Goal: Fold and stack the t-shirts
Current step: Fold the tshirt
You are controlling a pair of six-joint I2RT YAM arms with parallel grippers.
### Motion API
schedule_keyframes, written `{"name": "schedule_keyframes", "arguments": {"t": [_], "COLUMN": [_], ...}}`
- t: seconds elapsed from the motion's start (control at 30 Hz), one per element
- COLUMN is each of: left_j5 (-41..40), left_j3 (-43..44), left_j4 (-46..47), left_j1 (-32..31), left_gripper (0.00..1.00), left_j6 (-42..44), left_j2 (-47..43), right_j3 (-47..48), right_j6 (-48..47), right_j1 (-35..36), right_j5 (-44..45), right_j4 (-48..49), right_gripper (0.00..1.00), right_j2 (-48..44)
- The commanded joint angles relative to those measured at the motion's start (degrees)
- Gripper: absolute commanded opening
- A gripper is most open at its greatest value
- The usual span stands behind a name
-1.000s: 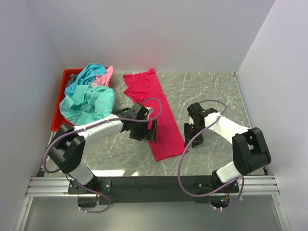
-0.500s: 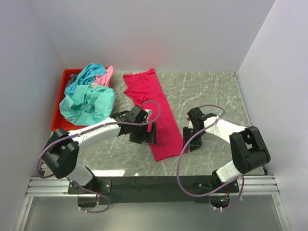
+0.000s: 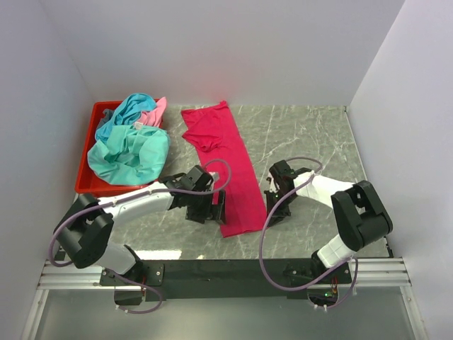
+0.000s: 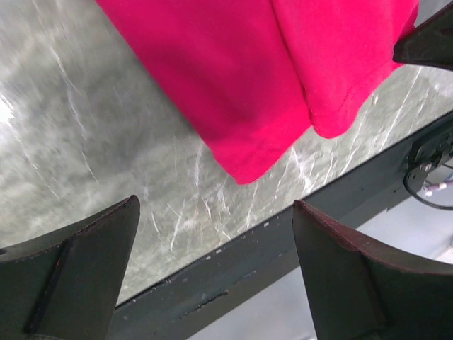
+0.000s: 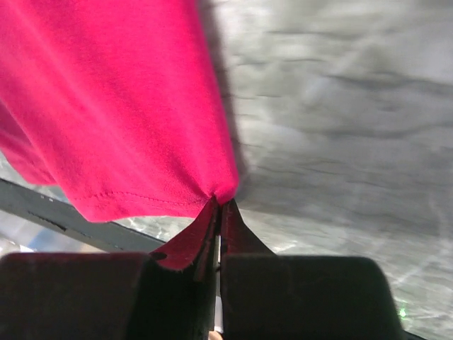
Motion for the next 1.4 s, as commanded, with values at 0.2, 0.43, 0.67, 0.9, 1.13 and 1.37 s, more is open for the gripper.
{"name": "schedule_keyframes", "arguments": {"t": [0.2, 0.43, 0.67, 0.9, 1.13, 1.37], "left_j5": [2.69, 0.31, -1.80, -6.01, -7.86, -9.01], "left_j3": [-5.08, -4.39, -0.52, 5.18, 6.25, 6.34], "left_j4": [3.68, 2.72, 1.14, -2.29, -4.66, -6.07], "left_j1": [-1.61, -2.40, -3.81, -7.05, -8.47, -10.22], "left_gripper": [0.94, 0.86, 0.79, 0.70, 0.56, 0.43], "left_j6": [-3.97, -5.03, -3.71, -3.71, -4.50, -5.91], "left_j2": [-4.03, -1.93, 4.05, 9.06, 11.35, 12.76], "right_j3": [1.04, 0.25, 0.34, -0.10, -0.63, -1.25], "right_j6": [-0.45, 0.25, 0.43, 0.43, 0.52, 0.78], "right_j1": [2.75, 3.55, 4.33, 4.60, 4.69, 4.69], "right_j5": [-1.92, -1.57, -1.57, -2.01, -2.36, -2.36], "right_j4": [0.24, 0.25, 0.51, 0.86, 1.48, 2.09], "right_gripper": [0.00, 0.00, 0.00, 0.00, 0.00, 0.00], "right_j2": [1.32, -0.61, -0.44, -0.26, -0.18, -0.44]}}
